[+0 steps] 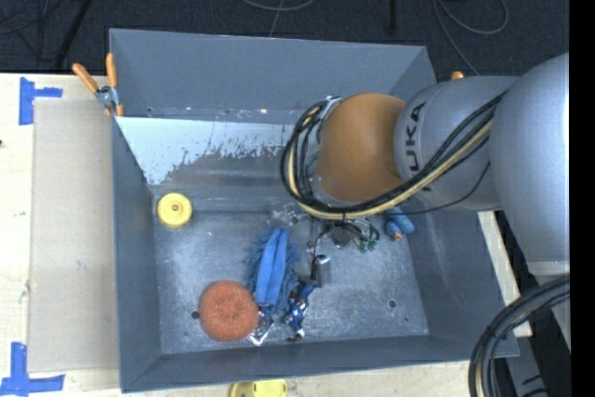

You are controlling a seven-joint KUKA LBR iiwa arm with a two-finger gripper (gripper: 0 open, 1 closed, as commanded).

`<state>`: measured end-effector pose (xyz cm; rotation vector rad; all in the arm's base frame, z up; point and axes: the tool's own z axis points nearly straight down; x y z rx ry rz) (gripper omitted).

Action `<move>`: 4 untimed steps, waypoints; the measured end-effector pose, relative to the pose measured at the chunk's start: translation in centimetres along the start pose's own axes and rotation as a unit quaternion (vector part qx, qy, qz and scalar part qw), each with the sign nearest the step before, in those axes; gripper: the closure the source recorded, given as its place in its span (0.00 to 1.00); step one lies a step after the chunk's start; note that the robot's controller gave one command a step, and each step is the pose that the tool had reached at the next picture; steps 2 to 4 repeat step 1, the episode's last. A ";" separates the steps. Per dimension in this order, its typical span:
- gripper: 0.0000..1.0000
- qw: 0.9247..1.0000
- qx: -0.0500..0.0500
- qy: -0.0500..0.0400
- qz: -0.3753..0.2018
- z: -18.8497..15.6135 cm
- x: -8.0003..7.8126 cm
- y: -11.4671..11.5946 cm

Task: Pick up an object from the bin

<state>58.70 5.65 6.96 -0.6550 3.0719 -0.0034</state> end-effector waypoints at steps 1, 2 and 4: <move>1.00 0.993 -0.001 -0.001 -0.122 0.0 -2.2 2.3; 1.00 0.993 -0.001 -0.001 -0.122 0.0 -2.2 2.3; 1.00 0.993 -0.001 -0.001 -0.122 0.0 -2.2 2.3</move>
Offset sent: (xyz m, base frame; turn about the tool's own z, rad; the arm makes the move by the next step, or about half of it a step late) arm 0.0000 0.0000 0.0000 0.0000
